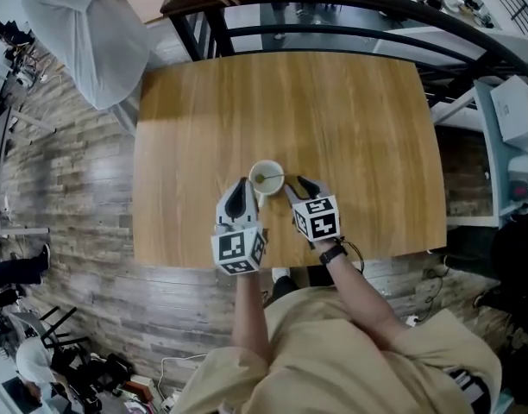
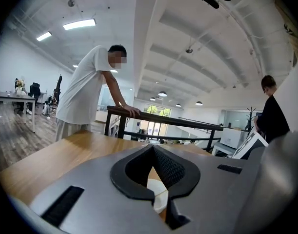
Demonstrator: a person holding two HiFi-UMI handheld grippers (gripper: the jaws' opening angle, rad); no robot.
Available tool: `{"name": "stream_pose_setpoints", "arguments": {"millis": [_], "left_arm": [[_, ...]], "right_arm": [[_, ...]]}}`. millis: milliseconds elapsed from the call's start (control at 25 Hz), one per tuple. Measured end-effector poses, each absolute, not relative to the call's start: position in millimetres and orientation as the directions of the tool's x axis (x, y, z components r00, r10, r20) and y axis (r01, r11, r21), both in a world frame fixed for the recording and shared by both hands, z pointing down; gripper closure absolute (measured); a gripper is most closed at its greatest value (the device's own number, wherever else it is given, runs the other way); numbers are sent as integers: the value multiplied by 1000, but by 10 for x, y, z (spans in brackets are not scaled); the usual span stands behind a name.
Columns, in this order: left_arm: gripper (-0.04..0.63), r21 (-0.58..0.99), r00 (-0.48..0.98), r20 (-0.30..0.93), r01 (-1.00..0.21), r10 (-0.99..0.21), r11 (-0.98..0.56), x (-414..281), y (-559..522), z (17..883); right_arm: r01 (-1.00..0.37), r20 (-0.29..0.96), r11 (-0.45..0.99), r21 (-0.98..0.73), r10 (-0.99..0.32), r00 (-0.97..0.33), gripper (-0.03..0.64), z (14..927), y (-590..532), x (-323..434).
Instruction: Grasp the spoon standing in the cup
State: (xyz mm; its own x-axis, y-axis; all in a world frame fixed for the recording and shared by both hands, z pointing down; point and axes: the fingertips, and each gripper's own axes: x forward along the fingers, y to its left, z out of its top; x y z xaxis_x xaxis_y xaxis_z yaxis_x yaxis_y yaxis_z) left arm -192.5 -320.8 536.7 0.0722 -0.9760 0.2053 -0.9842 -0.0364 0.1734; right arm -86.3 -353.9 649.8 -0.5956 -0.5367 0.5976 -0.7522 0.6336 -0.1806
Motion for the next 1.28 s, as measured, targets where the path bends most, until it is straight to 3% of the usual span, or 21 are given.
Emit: {"name": "stream_pose_setpoints", "arguments": {"millis": [440, 800, 1280], "left_arm": [[583, 209, 53, 264, -978, -963, 3, -1961, -3322, 5600], [583, 205, 42, 261, -979, -964, 13, -2000, -3293, 5595], [583, 200, 40, 194, -980, -980, 0, -2075, -3122, 5342]], "right_arm": [[-756, 612, 602, -256, -504, -609, 480, 6776, -3752, -925], [-739, 593, 632, -232, -511, -623, 580, 6736, -3777, -1029], [-735, 525, 670, -108, -590, -614, 598, 6349, -3676, -1024]]}}
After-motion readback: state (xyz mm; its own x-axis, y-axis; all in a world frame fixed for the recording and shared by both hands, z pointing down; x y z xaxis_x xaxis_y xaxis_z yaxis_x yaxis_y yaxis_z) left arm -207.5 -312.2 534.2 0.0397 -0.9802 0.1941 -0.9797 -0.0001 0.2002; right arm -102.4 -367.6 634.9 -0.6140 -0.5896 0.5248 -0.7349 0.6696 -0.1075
